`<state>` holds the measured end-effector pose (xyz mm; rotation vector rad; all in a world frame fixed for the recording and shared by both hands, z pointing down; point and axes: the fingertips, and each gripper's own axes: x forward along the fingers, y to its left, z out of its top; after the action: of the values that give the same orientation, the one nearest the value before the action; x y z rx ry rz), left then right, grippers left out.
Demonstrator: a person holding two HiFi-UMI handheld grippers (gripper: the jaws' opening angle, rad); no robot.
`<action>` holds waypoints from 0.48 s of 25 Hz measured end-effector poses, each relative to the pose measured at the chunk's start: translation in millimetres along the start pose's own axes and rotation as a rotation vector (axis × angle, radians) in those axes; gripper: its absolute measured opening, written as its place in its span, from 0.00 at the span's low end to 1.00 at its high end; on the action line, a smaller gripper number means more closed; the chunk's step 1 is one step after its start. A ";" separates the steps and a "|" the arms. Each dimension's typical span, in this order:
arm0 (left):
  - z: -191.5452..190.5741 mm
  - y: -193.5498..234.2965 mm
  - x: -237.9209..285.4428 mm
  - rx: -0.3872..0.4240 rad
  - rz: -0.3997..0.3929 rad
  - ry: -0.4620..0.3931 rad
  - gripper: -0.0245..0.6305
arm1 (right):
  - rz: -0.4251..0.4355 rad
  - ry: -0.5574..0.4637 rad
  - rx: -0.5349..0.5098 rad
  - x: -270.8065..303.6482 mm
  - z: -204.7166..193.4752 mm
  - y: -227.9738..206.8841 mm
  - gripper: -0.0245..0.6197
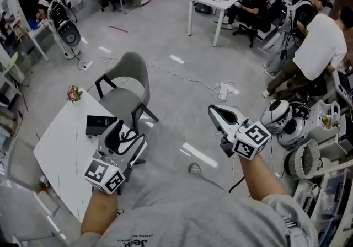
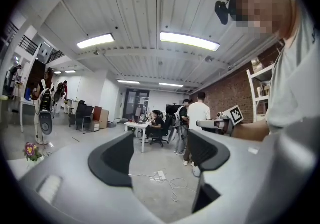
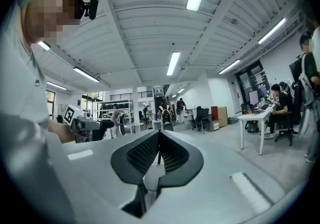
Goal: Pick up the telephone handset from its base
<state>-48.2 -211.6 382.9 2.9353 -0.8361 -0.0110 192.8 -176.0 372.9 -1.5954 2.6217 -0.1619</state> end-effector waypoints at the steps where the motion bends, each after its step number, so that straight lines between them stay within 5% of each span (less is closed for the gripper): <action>1: 0.6 3.5 13.6 -0.003 0.024 -0.002 0.61 | 0.022 0.002 0.004 8.7 0.8 -16.6 0.05; 12: -20.0 55.8 99.5 -0.019 0.201 0.053 0.61 | 0.214 0.061 0.027 98.3 -5.3 -110.6 0.05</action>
<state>7.7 -309.5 409.5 2.8064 -1.1111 0.0714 244.6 -313.5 391.7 -1.3099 2.8000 -0.2353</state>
